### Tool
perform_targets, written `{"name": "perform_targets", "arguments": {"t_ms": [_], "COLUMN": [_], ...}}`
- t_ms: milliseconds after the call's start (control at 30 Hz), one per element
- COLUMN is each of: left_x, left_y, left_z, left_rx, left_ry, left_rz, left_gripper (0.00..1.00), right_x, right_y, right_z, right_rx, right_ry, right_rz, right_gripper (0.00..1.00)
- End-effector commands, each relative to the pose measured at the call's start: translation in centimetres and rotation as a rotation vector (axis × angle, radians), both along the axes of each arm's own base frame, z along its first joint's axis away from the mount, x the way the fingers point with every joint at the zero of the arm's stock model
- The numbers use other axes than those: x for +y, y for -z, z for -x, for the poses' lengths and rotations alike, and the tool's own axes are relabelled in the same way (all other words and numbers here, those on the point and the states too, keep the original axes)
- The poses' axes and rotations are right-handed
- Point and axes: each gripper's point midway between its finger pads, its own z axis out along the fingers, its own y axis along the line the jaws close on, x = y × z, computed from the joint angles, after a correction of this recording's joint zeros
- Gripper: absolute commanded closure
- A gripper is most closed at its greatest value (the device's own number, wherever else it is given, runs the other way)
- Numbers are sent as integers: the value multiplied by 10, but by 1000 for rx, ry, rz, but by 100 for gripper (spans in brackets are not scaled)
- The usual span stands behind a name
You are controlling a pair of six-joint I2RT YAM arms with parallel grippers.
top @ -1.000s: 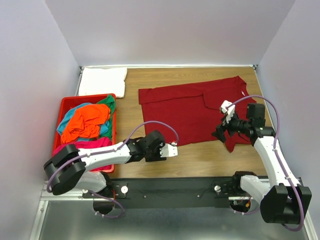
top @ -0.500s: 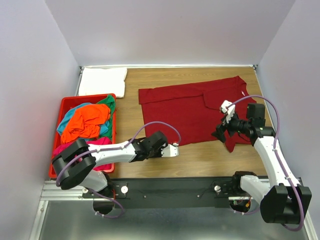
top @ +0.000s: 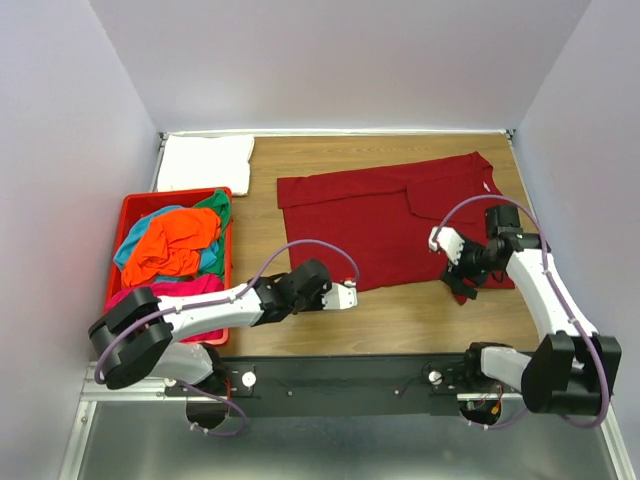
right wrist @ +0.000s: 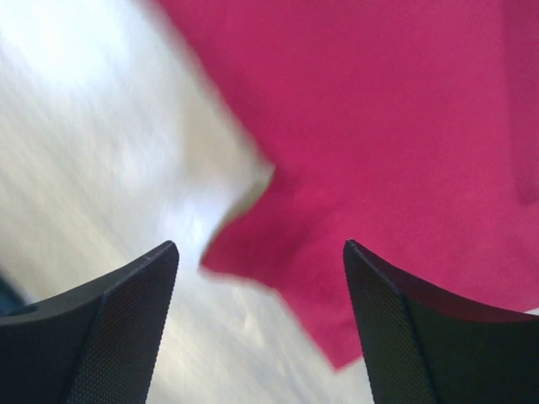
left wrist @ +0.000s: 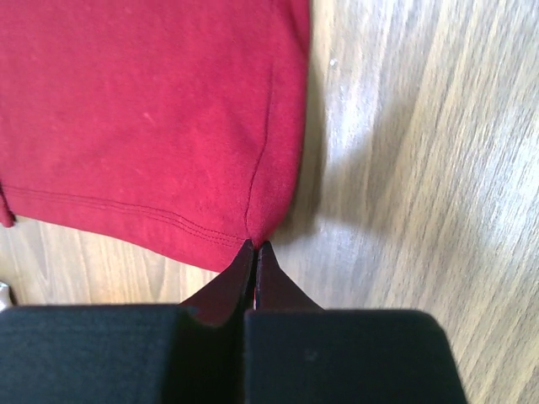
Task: Fold and stack the t-shirts
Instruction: Fold the tshirt
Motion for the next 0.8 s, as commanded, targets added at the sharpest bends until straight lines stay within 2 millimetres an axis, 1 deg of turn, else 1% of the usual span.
{"name": "perform_targets", "arguments": {"t_ms": [0,67,100,167,200,333,367,400,433,467,500,533,567,633,667,700,733,767], "left_x": [-4,-4,-6,-6,-7,-9,-9,-9,-9,-9,-10,-9,-9,-10,-10,-10,-10,-10], "left_y": [-5,-6,-8,-12,-12,-18,-20,-20,-20,-21,-22,-21,-22,-22,-23,-23,-23,-23], "left_z": [0,-2,-3,-4,-4,-5,-5,-5,-6,-5,-6,-5,-6,-6,-6,-6,-6,-6], "left_rx": [-18,-26,-34,-44,-48,-65,-70,-70,-72,-75,-75,-74,-77,-79,-79,-79,-79,-80], "left_ry": [3,-2,0,-3,-1,7,6,5,4,4,5,6,4,5,5,4,6,6], "left_rz": [37,45,52,66,74,97,101,102,105,107,112,111,113,116,117,117,117,118], "left_gripper": [100,100,100,100,100,100,100,100,100,100,100,100,100,100,100,100,100,100], "right_x": [-37,-46,-54,-61,-65,-66,-65,-65,-64,-62,-60,-58,-58,-56,-55,-53,-51,-48], "right_y": [24,33,36,42,43,54,56,61,62,63,64,65,65,67,66,67,63,63], "right_z": [53,59,61,64,62,48,38,36,28,28,21,18,14,11,8,8,3,2], "right_rx": [236,255,262,279,278,259,230,238,219,228,215,215,202,204,198,202,190,194], "right_ry": [-175,-229,-249,-260,-257,-222,-206,-184,-170,-163,-137,-129,-122,-109,-106,-95,-89,-89], "right_rz": [239,293,341,382,402,403,401,391,383,372,352,343,339,329,324,308,301,292], "right_gripper": [17,17,17,18,17,19,20,23,24,25,28,30,33,40,46,59,66,71]}}
